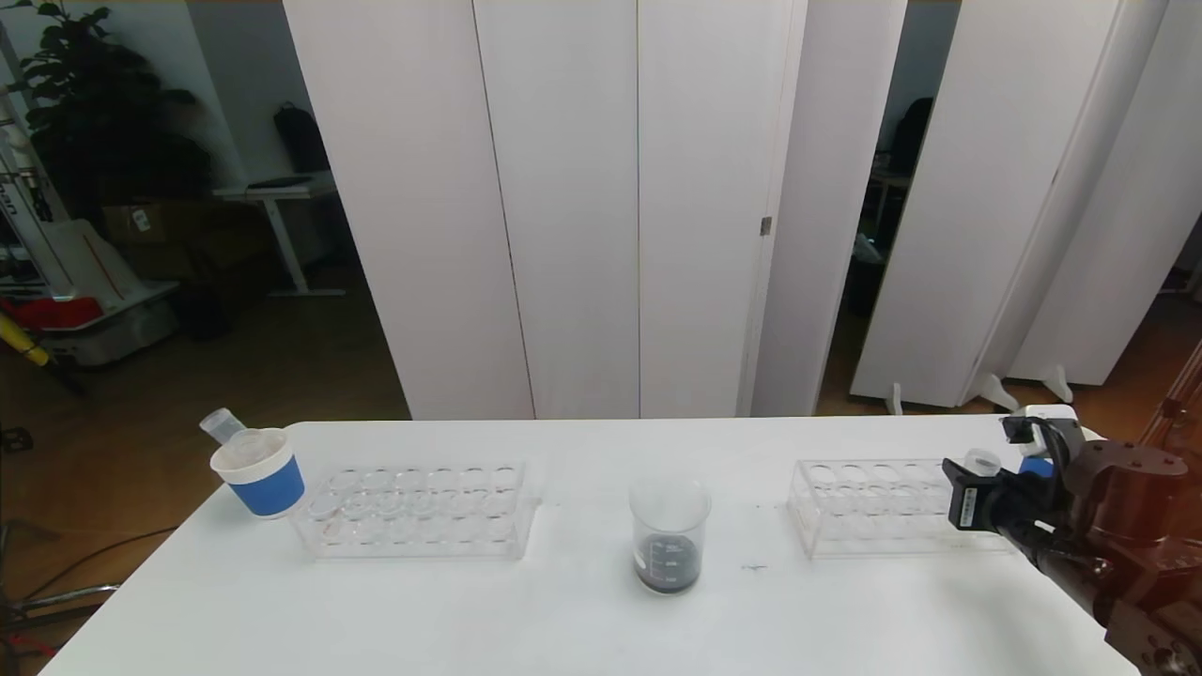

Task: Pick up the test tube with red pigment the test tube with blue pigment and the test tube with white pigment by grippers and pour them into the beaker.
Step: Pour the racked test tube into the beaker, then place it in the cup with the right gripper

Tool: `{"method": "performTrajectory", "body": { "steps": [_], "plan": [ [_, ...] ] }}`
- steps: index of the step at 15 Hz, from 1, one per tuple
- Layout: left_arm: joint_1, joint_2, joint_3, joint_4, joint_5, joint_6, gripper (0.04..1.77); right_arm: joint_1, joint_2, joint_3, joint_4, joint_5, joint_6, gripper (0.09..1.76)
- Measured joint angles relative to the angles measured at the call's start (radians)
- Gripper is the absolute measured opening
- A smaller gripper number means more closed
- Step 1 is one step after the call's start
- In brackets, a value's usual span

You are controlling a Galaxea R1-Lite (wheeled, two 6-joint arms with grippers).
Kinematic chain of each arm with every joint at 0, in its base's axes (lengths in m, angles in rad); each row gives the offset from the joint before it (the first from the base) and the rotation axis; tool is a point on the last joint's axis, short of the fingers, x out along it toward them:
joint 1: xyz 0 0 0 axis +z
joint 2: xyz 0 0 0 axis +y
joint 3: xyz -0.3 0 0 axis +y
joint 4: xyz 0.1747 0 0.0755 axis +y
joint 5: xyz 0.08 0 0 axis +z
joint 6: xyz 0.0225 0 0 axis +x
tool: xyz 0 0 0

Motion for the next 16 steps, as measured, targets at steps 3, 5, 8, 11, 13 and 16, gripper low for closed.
{"method": "performTrajectory", "body": {
  "steps": [3,5,8,11,13,16],
  "plan": [
    [0.000,0.000,0.000,0.000,0.000,0.000,1.75,-0.002,0.000,-0.004,0.002,0.000,0.000,0.57],
    [0.000,0.000,0.000,0.000,0.000,0.000,1.75,-0.002,-0.007,-0.013,0.008,0.000,0.000,0.57],
    [0.000,0.000,0.000,0.000,0.001,0.000,1.75,-0.006,-0.040,-0.046,0.022,0.004,0.002,0.57],
    [0.000,0.000,0.000,0.000,0.000,0.000,1.75,-0.006,-0.100,-0.069,0.088,0.007,-0.001,0.57],
    [0.000,0.000,0.000,0.000,0.000,0.000,1.75,-0.004,-0.146,-0.087,0.147,0.009,-0.001,0.57],
    [0.000,0.000,0.000,0.000,0.001,0.000,1.75,0.000,-0.226,-0.125,0.242,0.013,-0.001,0.57]
  ]
}}
